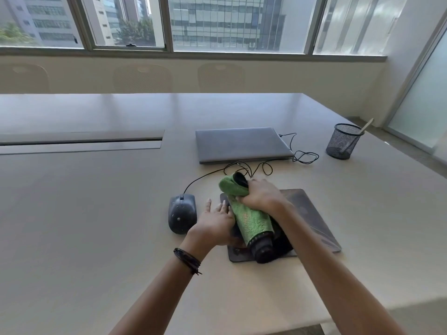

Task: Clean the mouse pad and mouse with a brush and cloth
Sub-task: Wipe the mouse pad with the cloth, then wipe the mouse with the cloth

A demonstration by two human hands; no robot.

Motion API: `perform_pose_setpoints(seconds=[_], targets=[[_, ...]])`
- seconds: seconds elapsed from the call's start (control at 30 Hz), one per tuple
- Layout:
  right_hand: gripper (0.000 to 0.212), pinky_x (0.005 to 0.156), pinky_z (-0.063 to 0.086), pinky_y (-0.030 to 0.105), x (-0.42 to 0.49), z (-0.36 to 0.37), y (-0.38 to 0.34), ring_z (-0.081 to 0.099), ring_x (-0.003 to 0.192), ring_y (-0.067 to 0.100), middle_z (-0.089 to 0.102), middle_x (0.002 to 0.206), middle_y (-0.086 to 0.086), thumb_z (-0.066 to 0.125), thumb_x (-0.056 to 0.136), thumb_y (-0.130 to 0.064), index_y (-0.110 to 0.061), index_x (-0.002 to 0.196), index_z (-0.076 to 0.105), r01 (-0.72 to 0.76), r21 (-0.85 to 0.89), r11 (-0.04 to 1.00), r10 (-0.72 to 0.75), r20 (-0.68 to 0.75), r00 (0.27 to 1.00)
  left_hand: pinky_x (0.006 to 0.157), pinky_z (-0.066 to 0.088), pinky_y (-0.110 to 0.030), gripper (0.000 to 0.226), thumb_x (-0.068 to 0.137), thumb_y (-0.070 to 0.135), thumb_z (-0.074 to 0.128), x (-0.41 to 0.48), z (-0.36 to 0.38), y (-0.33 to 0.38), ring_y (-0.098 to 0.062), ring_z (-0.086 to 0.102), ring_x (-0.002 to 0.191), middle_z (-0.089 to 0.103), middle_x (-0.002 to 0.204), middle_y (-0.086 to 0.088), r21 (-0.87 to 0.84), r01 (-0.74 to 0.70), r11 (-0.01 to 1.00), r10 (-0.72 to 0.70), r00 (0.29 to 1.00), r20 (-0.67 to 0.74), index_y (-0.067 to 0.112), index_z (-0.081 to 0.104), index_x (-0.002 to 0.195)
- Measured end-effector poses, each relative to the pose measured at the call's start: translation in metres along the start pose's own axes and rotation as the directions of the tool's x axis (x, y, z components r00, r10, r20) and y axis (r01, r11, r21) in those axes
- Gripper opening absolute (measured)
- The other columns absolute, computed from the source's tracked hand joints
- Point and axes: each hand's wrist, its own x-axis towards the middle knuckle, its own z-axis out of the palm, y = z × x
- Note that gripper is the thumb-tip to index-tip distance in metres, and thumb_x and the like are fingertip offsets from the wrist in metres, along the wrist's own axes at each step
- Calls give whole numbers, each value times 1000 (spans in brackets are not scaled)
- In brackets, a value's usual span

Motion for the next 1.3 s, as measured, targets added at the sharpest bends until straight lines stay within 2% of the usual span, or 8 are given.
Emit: perform_pose_setpoints(seconds=[0.33, 0.67, 0.8, 0.87, 0.97, 1.1, 1.2, 1.3], targets=[[36, 87, 43, 34, 2, 5, 26, 55, 111, 27, 57, 120, 9, 57, 88, -32, -15, 119, 52, -107, -141, 984, 100, -59, 993, 116, -9, -49, 103, 81, 67, 45, 3, 2, -2, -21, 0, 146, -1, 157, -18, 21, 21, 1000, -22, 1000, 21, -1, 3, 146], [46, 89, 44, 34, -14, -38, 123, 55, 113, 30, 58, 122, 13, 62, 84, -39, -13, 121, 55, -390, -63, 918, 384, -89, 919, 117, -9, -48, 101, 82, 67, 43, 0, 3, -2, -22, 0, 146, 0, 157, -18, 6, 15, 1000, -15, 1000, 12, -1, 4, 147], [47, 87, 44, 34, -15, -43, 125, 56, 110, 31, 59, 118, 15, 61, 84, -42, -11, 119, 56, -420, -102, 902, 401, -165, 901, 116, -7, -49, 84, 86, 61, 42, -5, 5, -4, -20, 16, 144, 22, 153, -14, 40, -32, 999, 35, 997, -73, 3, 25, 143], [46, 87, 45, 34, -13, -44, 117, 57, 110, 31, 59, 117, 15, 61, 84, -42, -12, 118, 56, -403, -122, 907, 377, -189, 907, 116, -5, -45, 70, 87, 58, 43, -11, 7, -10, -16, 27, 139, 36, 148, -5, -15, -65, 998, 62, 984, -164, 10, 38, 138], [43, 84, 44, 34, -9, -46, 100, 57, 107, 31, 61, 114, 13, 60, 84, -41, -14, 117, 56, -336, -116, 935, 309, -202, 929, 118, 3, -37, 62, 90, 56, 41, -25, 12, -23, -10, 26, 139, 26, 154, 8, -107, -98, 989, 55, 936, -348, 25, 35, 142], [37, 84, 42, 34, -2, -46, 73, 54, 110, 30, 60, 118, 10, 58, 84, -35, -18, 118, 56, -160, -20, 987, 155, -167, 974, 110, 26, -30, 47, 90, 51, 45, -46, 20, -47, -8, 34, 134, 30, 151, 16, -244, -101, 965, -72, 789, -610, 34, 45, 134], [30, 78, 44, 33, 4, -46, 48, 59, 102, 29, 66, 107, 10, 60, 82, -32, -17, 108, 62, 0, 94, 996, 14, -146, 989, 100, 38, -30, 39, 90, 46, 49, -57, 26, -64, -9, 43, 128, 41, 144, 16, -332, -84, 940, -185, 691, -699, 32, 54, 127], [24, 68, 41, 29, 9, -46, 23, 58, 87, 23, 62, 88, 2, 62, 80, -30, -20, 102, 61, 112, 189, 976, -92, -110, 990, 103, 36, -31, 55, 88, 51, 49, -61, 37, -76, -11, 40, 132, 39, 146, 11, -412, -39, 910, -286, 659, -696, 27, 44, 137]])
